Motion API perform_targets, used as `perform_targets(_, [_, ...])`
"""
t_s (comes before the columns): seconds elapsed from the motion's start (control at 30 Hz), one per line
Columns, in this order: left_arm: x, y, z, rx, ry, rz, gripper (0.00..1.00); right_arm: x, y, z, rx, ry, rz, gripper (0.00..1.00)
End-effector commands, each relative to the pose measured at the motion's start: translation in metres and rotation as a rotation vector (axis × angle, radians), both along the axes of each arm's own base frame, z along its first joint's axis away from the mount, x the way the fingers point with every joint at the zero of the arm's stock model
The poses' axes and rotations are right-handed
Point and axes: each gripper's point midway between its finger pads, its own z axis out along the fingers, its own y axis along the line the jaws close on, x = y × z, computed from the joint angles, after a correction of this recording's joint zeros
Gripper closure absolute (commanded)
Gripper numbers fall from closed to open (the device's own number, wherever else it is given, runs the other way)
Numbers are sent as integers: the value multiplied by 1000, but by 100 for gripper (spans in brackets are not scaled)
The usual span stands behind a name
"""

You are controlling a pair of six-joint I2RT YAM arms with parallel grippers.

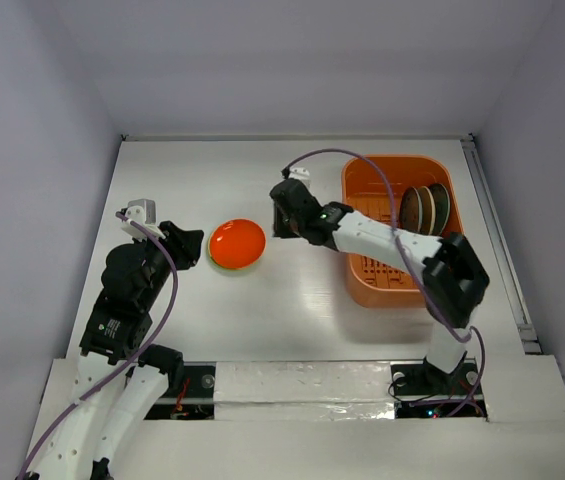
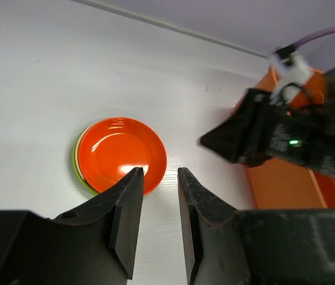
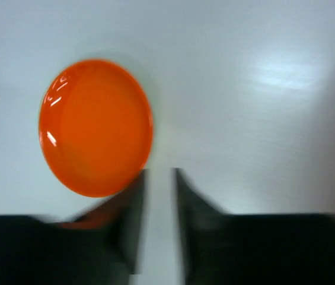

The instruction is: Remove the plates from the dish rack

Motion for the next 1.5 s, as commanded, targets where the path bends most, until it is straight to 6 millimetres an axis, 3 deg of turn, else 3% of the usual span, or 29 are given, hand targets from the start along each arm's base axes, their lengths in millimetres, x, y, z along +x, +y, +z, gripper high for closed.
perform_targets(0.0, [1, -2, 8, -9, -39, -11, 73, 5, -65, 97, -82, -225, -151, 95])
perform_targets(0.07, [1, -2, 8, -10, -42, -12, 73, 10, -111, 114, -131, -269, -263, 100])
perform_targets(0.1, [1, -2, 8, -10, -41, -14, 73, 5, -133, 110, -175, -259, -291, 100])
perform_targets(0.13, [1, -2, 8, -11, -42, -14, 73, 7, -165, 129, -165, -285, -360, 100])
perform_targets(0.2, [0, -2, 9, -12, -45, -15, 74, 5, -205, 131, -208, -288, -442, 100])
perform_targets(0.23, [0, -2, 9, -12, -45, -15, 75, 2, -225, 123, -237, -275, -478, 100])
perform_targets(0.27, [0, -2, 10, -12, -48, -12, 76, 1, -256, 127, -255, -277, -549, 100])
perform_targets(0.3, [1, 0, 10, -12, -48, -3, 77, -1, -269, 124, -276, -268, -574, 100])
perform_targets(0.37, [1, 1, 9, -13, -43, 4, 83, -5, -301, 117, -328, -246, -648, 92])
perform_targets(0.4, [1, 2, 8, -12, -44, 10, 86, -8, -309, 111, -359, -224, -656, 79])
perform_targets(0.47, [1, 2, 8, -11, -42, 11, 92, -10, -323, 103, -396, -197, -679, 70])
perform_targets(0.5, [1, 2, 8, -10, -43, 11, 92, -10, -331, 102, -415, -188, -692, 60])
perform_targets(0.57, [1, 2, 8, -11, -41, 11, 91, -10, -338, 98, -434, -170, -703, 55])
perform_targets(0.87, [-2, 0, 11, -15, -48, 2, 75, 7, -353, 65, -491, -66, -675, 55])
perform_targets(1.07, [-2, 0, 11, -13, -48, 0, 73, 22, -352, 56, -527, -51, -655, 57])
perform_targets(1.47, [-2, 0, 11, -14, -49, 2, 73, 29, -357, 65, -616, -39, -622, 80])
